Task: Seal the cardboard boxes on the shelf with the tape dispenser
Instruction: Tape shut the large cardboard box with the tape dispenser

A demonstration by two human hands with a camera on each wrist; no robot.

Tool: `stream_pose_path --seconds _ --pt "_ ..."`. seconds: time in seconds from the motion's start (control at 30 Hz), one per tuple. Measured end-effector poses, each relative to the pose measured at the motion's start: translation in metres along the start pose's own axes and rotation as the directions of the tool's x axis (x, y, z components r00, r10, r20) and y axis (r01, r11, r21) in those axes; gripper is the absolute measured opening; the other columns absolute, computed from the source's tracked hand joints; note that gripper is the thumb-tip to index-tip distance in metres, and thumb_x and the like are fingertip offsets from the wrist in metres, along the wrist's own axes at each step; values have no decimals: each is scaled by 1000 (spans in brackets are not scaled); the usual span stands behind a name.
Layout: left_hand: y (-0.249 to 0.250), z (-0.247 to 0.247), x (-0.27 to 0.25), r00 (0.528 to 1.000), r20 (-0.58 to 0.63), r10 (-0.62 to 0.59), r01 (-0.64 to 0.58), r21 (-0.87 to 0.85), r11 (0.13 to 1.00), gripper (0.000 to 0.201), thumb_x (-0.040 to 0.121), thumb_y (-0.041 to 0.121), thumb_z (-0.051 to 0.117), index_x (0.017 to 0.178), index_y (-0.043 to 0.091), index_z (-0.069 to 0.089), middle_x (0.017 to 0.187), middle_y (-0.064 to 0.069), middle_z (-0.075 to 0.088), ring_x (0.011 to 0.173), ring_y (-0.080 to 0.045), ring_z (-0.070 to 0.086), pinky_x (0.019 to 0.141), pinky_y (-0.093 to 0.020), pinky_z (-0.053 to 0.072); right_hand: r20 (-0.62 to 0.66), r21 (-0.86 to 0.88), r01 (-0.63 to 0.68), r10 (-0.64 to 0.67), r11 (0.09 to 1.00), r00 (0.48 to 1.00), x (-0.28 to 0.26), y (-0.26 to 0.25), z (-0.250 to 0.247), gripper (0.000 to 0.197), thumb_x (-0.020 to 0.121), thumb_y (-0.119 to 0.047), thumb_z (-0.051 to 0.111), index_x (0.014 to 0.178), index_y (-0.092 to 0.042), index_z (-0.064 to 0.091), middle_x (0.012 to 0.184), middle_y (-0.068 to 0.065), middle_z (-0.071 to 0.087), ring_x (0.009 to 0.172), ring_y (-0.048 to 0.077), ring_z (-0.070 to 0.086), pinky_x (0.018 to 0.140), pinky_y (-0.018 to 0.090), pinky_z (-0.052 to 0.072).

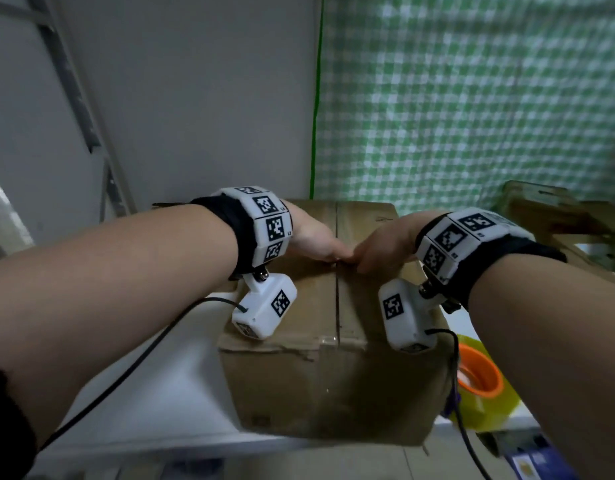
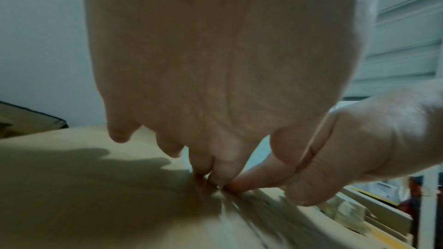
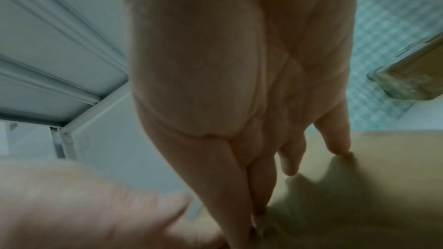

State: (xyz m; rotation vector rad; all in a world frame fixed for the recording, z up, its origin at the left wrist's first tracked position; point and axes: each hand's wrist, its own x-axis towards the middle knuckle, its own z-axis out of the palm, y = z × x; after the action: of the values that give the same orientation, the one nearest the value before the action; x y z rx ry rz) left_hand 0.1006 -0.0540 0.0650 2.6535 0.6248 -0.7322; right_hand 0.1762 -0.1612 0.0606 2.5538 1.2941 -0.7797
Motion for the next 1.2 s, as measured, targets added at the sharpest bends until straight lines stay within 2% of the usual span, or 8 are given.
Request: stream_pose_path --seconds 0.17,0.3,0.43,0.63,0.83,0.97,1.1,1.2 --pt "-12 31 -26 980 157 123 -152 188 970 81 89 57 47 152 25 8 159 7 -3 146 -17 -2 116 -42 2 73 33 -27 24 999 997 -33 -14 27 55 99 -23 46 149 -25 24 150 8 34 134 26 37 111 41 31" --pt "-15 48 -41 985 60 163 -173 258 951 107 74 61 66 151 26 0 159 9 -8 146 -17 -5 118 -42 6 87 321 -22 -7 947 996 -52 -16 45 66 89 -33 61 147 -24 31 146 2 42 129 23 43 109 38 34" --pt "-11 76 -44 963 -124 238 -159 451 878 103 80 60 59 152 16 1 159 1 -3 146 -22 -4 118 -47 13 -110 -100 -54 42 994 993 -53 -19 58 90 75 -54 70 149 -31 25 146 -3 40 130 22 40 107 37 34" --pt "-11 92 -43 912 -285 294 -116 510 852 80 86 59 51 149 17 25 155 -7 25 143 -26 21 115 -53 14 -260 -33 5 -13 999 966 -50 -12 73 74 79 -45 70 144 -30 38 144 -4 45 125 20 47 104 33 38" --pt "-2 96 -48 808 -467 360 -97 497 862 46 83 50 62 115 17 64 105 -4 64 103 -24 57 93 -37 37 -419 130 103 -40 986 907 -46 -2 82 52 78 -37 74 127 -26 61 126 -8 62 112 13 57 101 29 43" --pt "8 93 -47 795 -518 317 -23 496 868 44 76 59 65 95 20 68 82 4 61 90 -20 59 93 -40 39 -606 482 213 148 850 782 -54 22 87 27 84 -38 68 87 -12 75 79 4 69 77 19 61 70 30 49" --pt "24 100 -26 859 -427 281 6 557 830 90 73 80 42 146 28 31 152 -2 31 143 -26 19 113 -60 5 -693 635 97 509 767 511 -43 70 110 25 91 -21 51 92 -7 73 98 14 72 94 30 65 84 42 53" --pt "34 114 -13 815 -442 374 -95 535 840 93 77 80 30 151 28 9 158 0 15 146 -22 8 111 -64 -3 -529 599 -179 553 781 644 -33 94 136 25 90 -12 51 104 -7 72 112 11 68 104 30 62 90 40 52"
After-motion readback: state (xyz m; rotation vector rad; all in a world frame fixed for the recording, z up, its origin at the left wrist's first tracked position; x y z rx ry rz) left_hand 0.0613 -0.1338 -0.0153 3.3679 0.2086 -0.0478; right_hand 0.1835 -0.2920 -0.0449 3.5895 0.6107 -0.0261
